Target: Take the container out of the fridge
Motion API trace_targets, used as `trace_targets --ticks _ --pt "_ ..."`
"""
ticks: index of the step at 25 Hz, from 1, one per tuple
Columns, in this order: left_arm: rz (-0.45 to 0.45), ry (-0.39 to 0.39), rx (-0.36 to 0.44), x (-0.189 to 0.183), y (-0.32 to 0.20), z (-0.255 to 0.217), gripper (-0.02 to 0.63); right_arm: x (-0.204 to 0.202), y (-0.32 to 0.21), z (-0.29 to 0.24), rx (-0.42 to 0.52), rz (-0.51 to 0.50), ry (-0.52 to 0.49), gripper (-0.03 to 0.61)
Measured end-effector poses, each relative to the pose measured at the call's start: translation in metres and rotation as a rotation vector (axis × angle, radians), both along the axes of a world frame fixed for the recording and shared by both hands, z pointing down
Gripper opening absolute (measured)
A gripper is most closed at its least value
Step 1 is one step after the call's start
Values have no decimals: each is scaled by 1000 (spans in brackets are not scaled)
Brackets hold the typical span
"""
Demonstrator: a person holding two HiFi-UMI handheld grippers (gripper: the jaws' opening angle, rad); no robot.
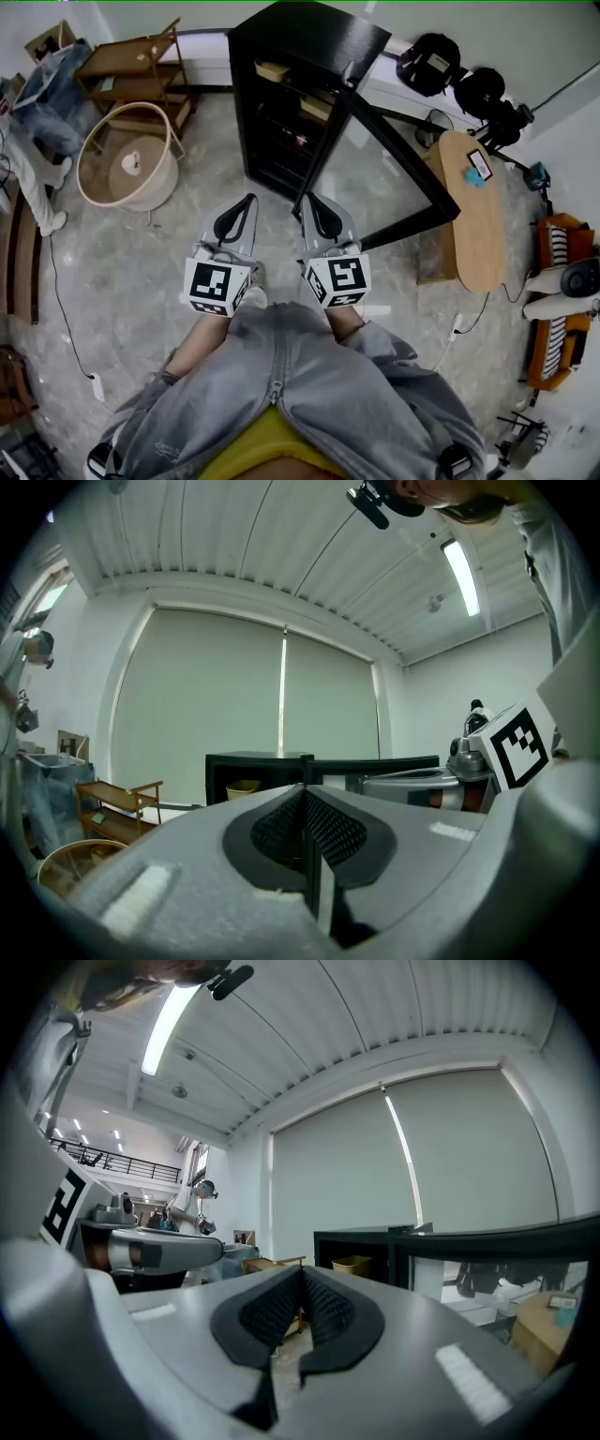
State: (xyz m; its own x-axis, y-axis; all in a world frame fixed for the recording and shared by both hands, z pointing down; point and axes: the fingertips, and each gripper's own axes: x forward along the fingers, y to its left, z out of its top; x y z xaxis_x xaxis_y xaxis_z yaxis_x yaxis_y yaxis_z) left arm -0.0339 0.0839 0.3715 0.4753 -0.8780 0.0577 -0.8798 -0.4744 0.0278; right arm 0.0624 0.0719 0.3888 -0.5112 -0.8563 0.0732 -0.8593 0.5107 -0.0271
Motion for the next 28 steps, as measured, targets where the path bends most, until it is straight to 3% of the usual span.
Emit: trace_targets --ticks 4,11,18,28 --pt "26 -21 21 -15 -51 4 -2 -19 -51 9 -14 15 -13 0" --pt "80 -16 -28 -32 -121 27 0 -46 -121 24 -42 38 -10 0" --pt "135 0 -56 -27 -155 41 0 -45 -154 35 -68 77 2 0" --pt "105 35 -61 -29 -183 47 0 -37 -177 40 -90 77 2 0"
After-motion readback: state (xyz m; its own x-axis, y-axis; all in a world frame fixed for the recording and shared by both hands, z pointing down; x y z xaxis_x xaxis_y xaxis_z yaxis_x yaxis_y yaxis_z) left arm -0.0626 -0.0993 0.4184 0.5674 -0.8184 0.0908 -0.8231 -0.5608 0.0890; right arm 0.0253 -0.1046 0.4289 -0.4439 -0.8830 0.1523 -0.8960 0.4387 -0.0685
